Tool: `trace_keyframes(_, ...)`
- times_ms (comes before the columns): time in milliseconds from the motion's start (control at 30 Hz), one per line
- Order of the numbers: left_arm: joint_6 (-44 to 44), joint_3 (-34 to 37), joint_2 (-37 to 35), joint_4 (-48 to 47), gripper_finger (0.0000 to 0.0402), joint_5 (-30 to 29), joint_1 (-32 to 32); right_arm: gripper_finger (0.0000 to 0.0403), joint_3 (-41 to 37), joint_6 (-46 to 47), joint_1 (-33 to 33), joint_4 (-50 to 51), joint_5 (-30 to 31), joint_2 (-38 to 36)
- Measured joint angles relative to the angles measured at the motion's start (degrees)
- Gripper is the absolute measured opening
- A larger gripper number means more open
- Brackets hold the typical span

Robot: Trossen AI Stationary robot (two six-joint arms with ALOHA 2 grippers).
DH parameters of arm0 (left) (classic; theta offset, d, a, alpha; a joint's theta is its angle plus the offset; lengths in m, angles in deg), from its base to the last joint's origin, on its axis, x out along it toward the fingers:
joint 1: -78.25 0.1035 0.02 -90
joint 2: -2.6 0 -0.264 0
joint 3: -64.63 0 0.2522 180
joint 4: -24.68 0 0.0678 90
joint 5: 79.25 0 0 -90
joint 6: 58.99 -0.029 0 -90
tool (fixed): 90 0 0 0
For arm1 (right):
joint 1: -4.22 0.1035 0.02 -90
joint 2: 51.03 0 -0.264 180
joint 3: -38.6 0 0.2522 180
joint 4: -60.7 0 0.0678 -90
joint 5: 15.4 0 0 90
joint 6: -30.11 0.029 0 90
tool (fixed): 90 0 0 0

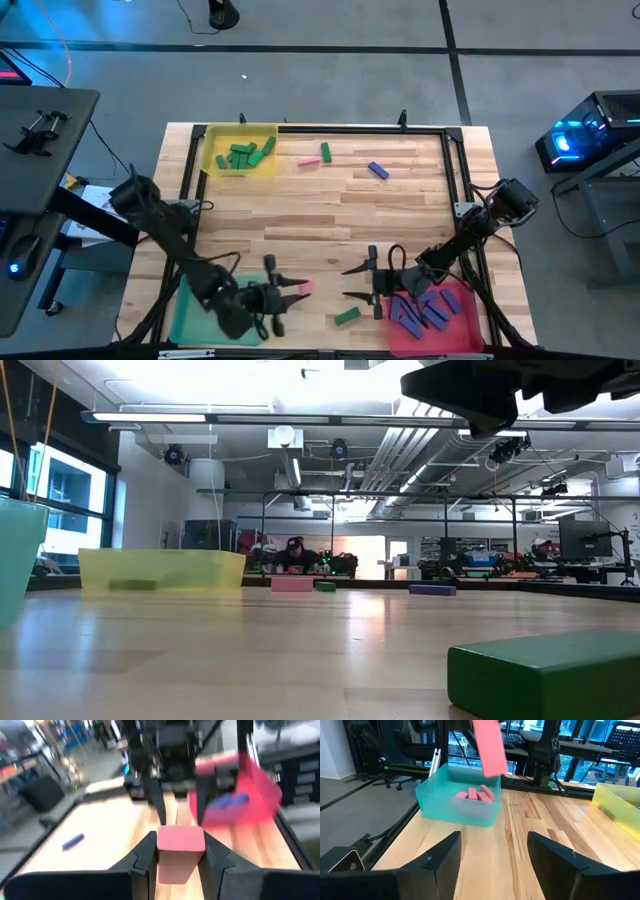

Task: Sort blocks
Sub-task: Put the pink block into the green bin

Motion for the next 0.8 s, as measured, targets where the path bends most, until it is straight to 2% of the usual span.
trace_keyframes(67,8.5,-2.9,-1.0,-13.3,0.0077,-0.4,-2.0,0.0212,0.0,0.1,0.0,0.3,0.1,0.0)
trace_keyframes(133,19.2,-5.6,-1.4,-26.4,0.0077,1.7,-3.9,0.0212,0.0,0.1,0.0,0.4,0.2,0.0)
trace_keyframes(233,37.4,-8.6,-1.5,-43.1,0.0077,8.1,-6.4,0.0213,0.0,0.1,0.0,0.5,0.2,0.0)
trace_keyframes(367,59.7,-9.0,-1.4,-56.4,0.0077,18.7,-9.0,0.0213,0.0,0.2,0.0,0.5,0.2,0.0)
trace_keyframes(500,74.1,-8.9,0.1,-64.4,0.0087,26.4,-11.4,0.0213,0.0,0.2,0.0,0.6,0.2,0.0)
trace_keyframes(633,79.9,-8.2,1.8,-66.6,0.0089,31.8,-13.1,0.0213,0.0,0.3,0.0,0.8,0.2,0.0)
trace_keyframes(800,84.9,-4.0,2.9,-63.5,0.0091,38.0,-13.7,0.0213,0.0,0.3,0.0,0.7,0.2,0.0)
